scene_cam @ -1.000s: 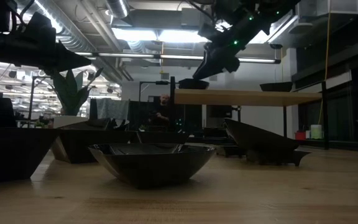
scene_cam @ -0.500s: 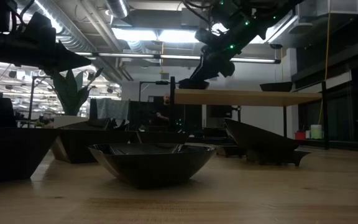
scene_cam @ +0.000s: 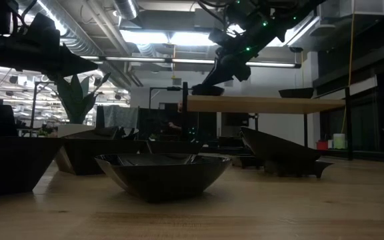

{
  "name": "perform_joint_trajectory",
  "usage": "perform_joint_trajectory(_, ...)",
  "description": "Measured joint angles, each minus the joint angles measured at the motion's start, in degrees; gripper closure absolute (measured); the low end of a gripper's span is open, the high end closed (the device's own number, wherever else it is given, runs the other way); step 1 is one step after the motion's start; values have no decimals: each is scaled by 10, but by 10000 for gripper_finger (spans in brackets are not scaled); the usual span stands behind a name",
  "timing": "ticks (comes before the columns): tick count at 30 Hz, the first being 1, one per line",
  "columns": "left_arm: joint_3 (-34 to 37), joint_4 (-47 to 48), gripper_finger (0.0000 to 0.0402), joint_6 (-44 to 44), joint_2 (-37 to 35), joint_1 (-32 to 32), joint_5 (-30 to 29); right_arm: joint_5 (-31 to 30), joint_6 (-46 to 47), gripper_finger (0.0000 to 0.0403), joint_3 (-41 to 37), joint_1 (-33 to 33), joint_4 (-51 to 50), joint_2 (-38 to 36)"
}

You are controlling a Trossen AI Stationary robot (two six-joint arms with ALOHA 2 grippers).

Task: Pick & Place Mini shaped plates
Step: Stack the black leaf-shaped plate on top of the black leaf-shaped plate on the shelf

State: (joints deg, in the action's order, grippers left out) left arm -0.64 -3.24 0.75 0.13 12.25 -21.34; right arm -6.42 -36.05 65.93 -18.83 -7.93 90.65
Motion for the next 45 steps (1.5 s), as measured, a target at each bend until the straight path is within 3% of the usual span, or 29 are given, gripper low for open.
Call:
perform_joint_trajectory(5,0,0,398,0,0,0,0,0,0,397,0,0,0,0)
perform_joint_trajectory(18,0,0,398,0,0,0,0,5,-32,397,0,0,7,-45)
perform_joint_trajectory(24,0,0,398,0,0,0,0,101,-72,400,1,-20,-32,-89)
perform_joint_trajectory(31,0,0,398,0,0,0,0,172,-255,401,1,-58,-88,-102)
perform_joint_trajectory(41,0,0,398,0,0,0,0,264,-274,401,1,-85,-113,-98)
perform_joint_trajectory(45,0,0,398,0,0,0,0,274,-275,401,1,-87,-112,-97)
